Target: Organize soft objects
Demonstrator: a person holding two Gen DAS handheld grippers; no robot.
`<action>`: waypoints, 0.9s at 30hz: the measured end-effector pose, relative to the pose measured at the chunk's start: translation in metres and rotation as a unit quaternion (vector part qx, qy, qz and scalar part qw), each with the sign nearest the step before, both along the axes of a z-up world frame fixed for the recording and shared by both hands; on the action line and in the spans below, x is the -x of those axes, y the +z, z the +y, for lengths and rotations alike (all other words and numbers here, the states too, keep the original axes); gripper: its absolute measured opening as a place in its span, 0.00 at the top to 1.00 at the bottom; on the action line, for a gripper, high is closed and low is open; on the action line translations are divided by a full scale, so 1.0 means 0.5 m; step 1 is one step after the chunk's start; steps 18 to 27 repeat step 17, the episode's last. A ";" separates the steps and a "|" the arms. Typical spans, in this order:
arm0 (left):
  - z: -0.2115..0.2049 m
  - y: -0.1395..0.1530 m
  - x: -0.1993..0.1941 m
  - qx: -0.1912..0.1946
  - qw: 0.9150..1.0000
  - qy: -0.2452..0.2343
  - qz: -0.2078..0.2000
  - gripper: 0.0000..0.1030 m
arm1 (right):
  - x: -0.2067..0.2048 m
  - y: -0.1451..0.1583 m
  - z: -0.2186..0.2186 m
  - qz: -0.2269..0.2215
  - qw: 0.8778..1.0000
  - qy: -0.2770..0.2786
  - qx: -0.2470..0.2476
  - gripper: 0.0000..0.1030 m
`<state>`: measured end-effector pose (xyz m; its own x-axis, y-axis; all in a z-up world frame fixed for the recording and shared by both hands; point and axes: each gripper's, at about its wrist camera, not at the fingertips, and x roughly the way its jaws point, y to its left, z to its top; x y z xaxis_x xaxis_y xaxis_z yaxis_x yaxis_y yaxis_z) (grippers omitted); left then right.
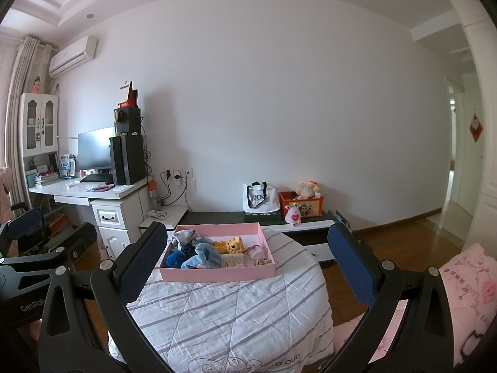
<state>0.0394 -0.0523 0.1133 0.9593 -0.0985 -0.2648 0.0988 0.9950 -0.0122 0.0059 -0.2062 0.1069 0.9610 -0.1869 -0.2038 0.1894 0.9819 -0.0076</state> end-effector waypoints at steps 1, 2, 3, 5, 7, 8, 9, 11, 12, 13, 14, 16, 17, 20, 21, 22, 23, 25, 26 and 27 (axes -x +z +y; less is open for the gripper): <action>0.000 0.000 0.002 0.000 1.000 0.000 0.000 0.00 | 0.001 0.001 -0.002 0.000 1.000 0.000 0.000 0.00; 0.000 -0.001 0.000 0.000 1.000 0.000 0.000 0.00 | 0.001 0.001 -0.001 0.000 1.000 0.000 0.000 0.00; 0.000 -0.001 0.002 0.000 1.000 0.000 0.000 0.00 | 0.001 0.001 -0.002 0.000 1.000 0.000 0.000 0.00; 0.000 -0.001 0.001 0.000 1.000 0.000 0.000 0.00 | 0.001 0.000 -0.002 0.000 1.000 0.000 0.000 0.00; 0.000 -0.001 0.001 0.000 1.000 0.000 0.000 0.00 | 0.003 0.001 0.000 0.000 1.000 0.000 0.000 0.00; 0.000 -0.001 0.000 0.000 1.000 0.000 0.000 0.00 | 0.001 0.001 -0.001 0.000 1.000 0.000 0.001 0.00; 0.000 -0.001 0.002 0.000 1.000 0.000 0.000 0.00 | 0.001 0.000 -0.001 0.000 1.000 0.000 0.001 0.00; 0.000 -0.002 0.002 0.000 1.000 0.001 0.000 0.00 | 0.001 0.000 -0.001 0.000 1.000 0.001 0.001 0.00; 0.001 -0.002 0.002 0.000 1.000 0.001 0.000 0.00 | 0.002 0.001 0.001 0.000 1.000 0.001 0.001 0.00; 0.000 -0.002 0.001 0.000 1.000 0.001 0.000 0.00 | 0.001 0.000 0.000 0.000 1.000 0.000 0.001 0.00; 0.000 -0.003 0.001 0.000 1.000 0.002 0.000 0.00 | 0.002 0.000 0.000 0.000 1.000 0.000 0.000 0.00; -0.001 -0.005 0.000 0.000 1.000 0.002 -0.001 0.00 | 0.003 0.000 0.002 0.000 1.000 0.001 0.000 0.00; 0.000 -0.006 0.001 -0.001 1.000 0.003 -0.001 0.00 | 0.002 0.000 0.001 0.000 1.000 0.000 0.000 0.00; 0.000 -0.006 0.001 -0.001 1.000 0.003 -0.001 0.00 | 0.002 0.000 0.001 0.000 1.000 0.000 0.000 0.00; 0.000 -0.006 0.001 -0.001 1.000 0.003 -0.001 0.00 | 0.002 0.000 0.001 0.000 1.000 0.000 0.000 0.00; 0.000 -0.006 0.001 -0.001 1.000 0.003 -0.001 0.00 | 0.002 0.000 0.001 0.000 1.000 0.000 0.000 0.00; 0.000 -0.006 0.001 -0.001 1.000 0.003 -0.001 0.00 | 0.002 0.000 0.001 0.000 1.000 0.000 0.000 0.00; 0.000 -0.006 0.001 -0.001 1.000 0.003 -0.001 0.00 | 0.002 0.000 0.001 0.000 1.000 0.000 0.000 0.00; 0.000 -0.006 0.001 -0.001 1.000 0.003 -0.001 0.00 | 0.002 0.000 0.001 0.000 1.000 0.000 0.000 0.00; 0.000 -0.006 0.001 -0.001 1.000 0.003 -0.001 0.00 | 0.002 0.000 0.001 0.000 1.000 0.000 0.000 0.00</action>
